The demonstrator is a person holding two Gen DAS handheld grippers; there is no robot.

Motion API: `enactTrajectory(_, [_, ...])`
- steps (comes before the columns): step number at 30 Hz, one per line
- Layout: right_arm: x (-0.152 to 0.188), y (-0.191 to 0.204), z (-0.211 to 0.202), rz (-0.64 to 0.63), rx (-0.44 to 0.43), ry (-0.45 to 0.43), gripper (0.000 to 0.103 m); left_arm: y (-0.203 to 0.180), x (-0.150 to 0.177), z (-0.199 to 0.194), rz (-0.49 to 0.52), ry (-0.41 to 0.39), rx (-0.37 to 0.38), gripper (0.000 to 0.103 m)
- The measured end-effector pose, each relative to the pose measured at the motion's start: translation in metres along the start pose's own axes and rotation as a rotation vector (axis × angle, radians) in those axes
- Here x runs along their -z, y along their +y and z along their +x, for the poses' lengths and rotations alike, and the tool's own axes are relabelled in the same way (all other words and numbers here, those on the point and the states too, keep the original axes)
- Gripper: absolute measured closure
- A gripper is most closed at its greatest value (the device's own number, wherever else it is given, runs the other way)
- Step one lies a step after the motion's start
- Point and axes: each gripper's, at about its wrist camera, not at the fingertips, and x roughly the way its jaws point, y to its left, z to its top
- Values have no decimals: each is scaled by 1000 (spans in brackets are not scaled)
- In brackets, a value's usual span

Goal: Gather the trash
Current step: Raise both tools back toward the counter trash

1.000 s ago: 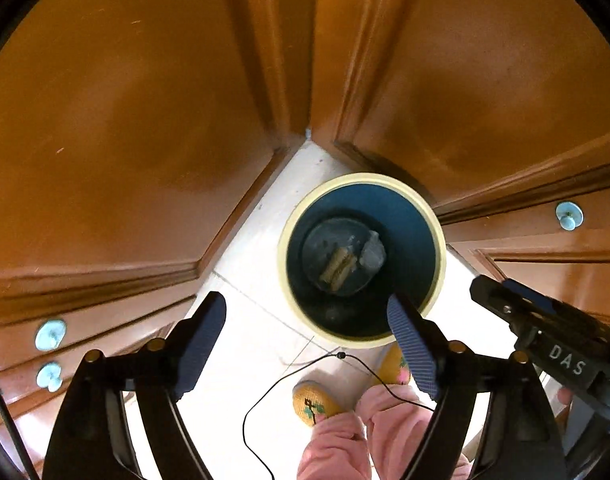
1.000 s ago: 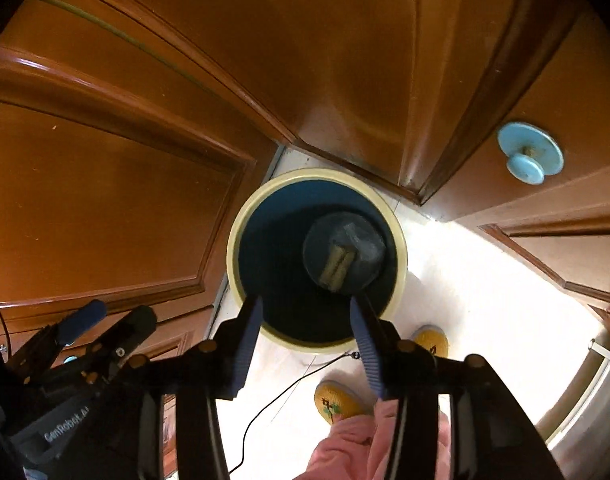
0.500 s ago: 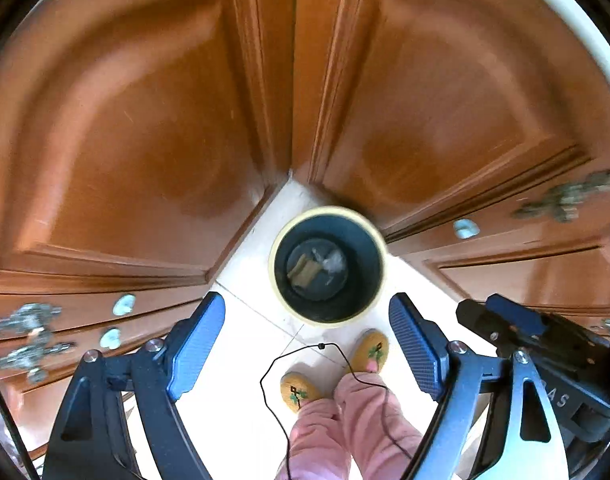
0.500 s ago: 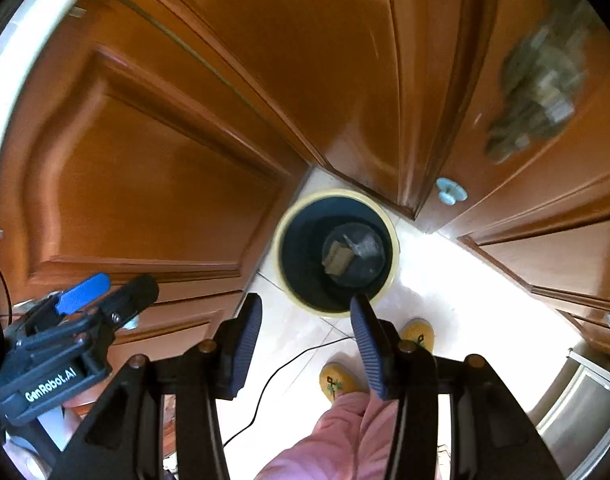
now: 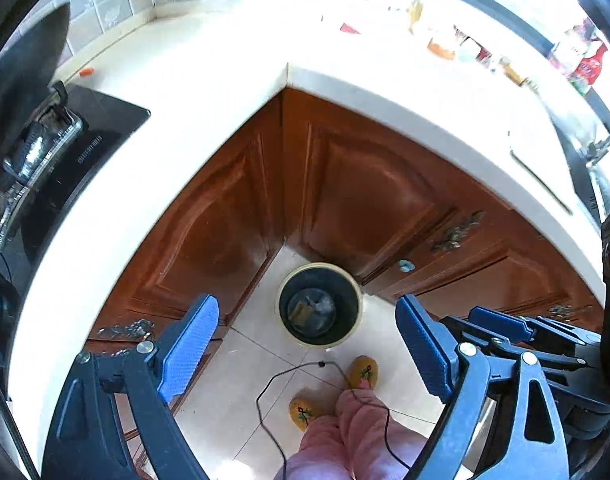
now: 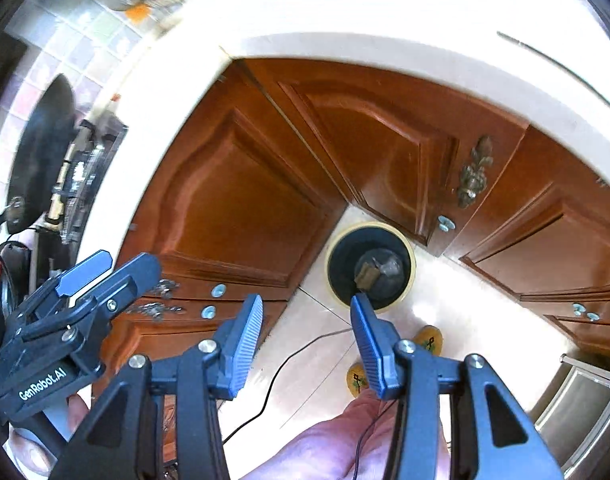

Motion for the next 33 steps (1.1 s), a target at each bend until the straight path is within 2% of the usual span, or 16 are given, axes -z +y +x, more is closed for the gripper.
enactTrajectory(3, [2,10,-27,-19,30,-52,57,0,-4,-27,18,-44,26,14])
enactTrajectory(9, [2,24,-96,-57,88,-218,57,1,-17,-83,71,-147,41,13])
enactTrajectory(12, [3,23,-126,-54,95,-291,57,0,-24,-106,74,-210,69,7])
enactTrajectory(19, [-7,17,-185,-25,114,-416,57,-18,-49,-149,102,-313,127,6])
enactTrajectory(25, [-31,3,-212,9,120,-476,57,-35,-74,-166,131,-393,141,1])
enactTrajectory(29, [-58,-8,-220,9,124,-481,56,-44,-97,-162,146,-392,151,1])
enactTrajectory(33, [-94,-16,-224,-20,144,-485,55,-45,-130,-145,119,-365,167,1])
